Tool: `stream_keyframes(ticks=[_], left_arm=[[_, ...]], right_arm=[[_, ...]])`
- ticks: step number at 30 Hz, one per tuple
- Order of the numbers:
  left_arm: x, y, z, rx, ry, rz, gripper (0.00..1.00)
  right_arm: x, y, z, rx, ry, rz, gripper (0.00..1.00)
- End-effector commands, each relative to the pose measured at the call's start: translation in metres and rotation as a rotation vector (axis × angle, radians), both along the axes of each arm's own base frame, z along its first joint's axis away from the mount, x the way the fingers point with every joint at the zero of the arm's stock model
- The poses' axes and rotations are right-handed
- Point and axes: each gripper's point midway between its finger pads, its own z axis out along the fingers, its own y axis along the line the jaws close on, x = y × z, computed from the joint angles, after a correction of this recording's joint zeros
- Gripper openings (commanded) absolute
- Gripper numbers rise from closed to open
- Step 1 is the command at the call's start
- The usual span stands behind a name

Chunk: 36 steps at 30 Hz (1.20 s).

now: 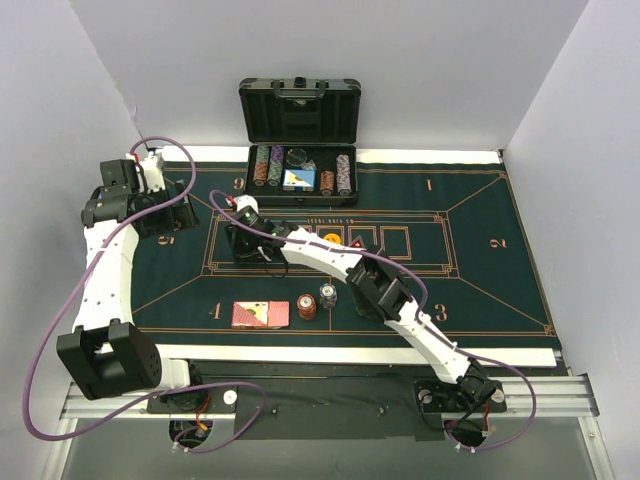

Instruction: Distribute texas hold em gaming equipment

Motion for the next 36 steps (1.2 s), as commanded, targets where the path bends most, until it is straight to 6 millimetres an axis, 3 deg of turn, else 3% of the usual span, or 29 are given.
stream_keyframes(ticks=[1, 4, 9, 11, 14, 17, 18, 22, 27, 36], left_arm=[[0.008, 0.001, 0.018, -0.003, -0.066, 0.002, 0.95], [0.008, 0.001, 0.019, -0.008, -0.068, 0.002, 0.96], [0.007, 0.000, 0.021, -0.012, -0.074, 0.003, 0.95], [0.006, 0.000, 0.021, -0.010, -0.069, 0.005, 0.95], [0.003, 0.001, 0.023, -0.013, -0.077, 0.004, 0.95], [0.001, -0.001, 0.023, -0.019, -0.074, 0.000, 0.95], [0.000, -0.001, 0.023, -0.020, -0.075, -0.001, 0.95], [-0.003, -0.002, 0.023, -0.022, -0.073, -0.004, 0.95], [-0.002, -0.003, 0.024, -0.027, -0.070, -0.006, 0.95], [-0.001, -0.003, 0.028, -0.028, -0.078, -0.006, 0.95]], right_arm=[[-0.020, 0.005, -0.004, 0.020, 0.088, 0.049, 0.54], [-0.014, -0.011, 0.015, 0.035, 0.085, 0.022, 0.68], [0.003, -0.052, 0.059, 0.080, 0.035, -0.052, 0.73], [0.011, -0.078, 0.084, 0.071, -0.009, -0.096, 0.73], [0.021, -0.134, 0.101, -0.026, -0.090, -0.192, 0.74], [0.027, -0.181, 0.090, -0.143, -0.098, -0.278, 0.76], [0.029, -0.196, 0.083, -0.169, -0.088, -0.303, 0.81], [0.031, -0.234, 0.055, -0.259, -0.041, -0.372, 0.89], [0.030, -0.247, 0.022, -0.308, 0.020, -0.387, 0.89], [0.025, -0.249, -0.005, -0.351, 0.082, -0.387, 0.85]])
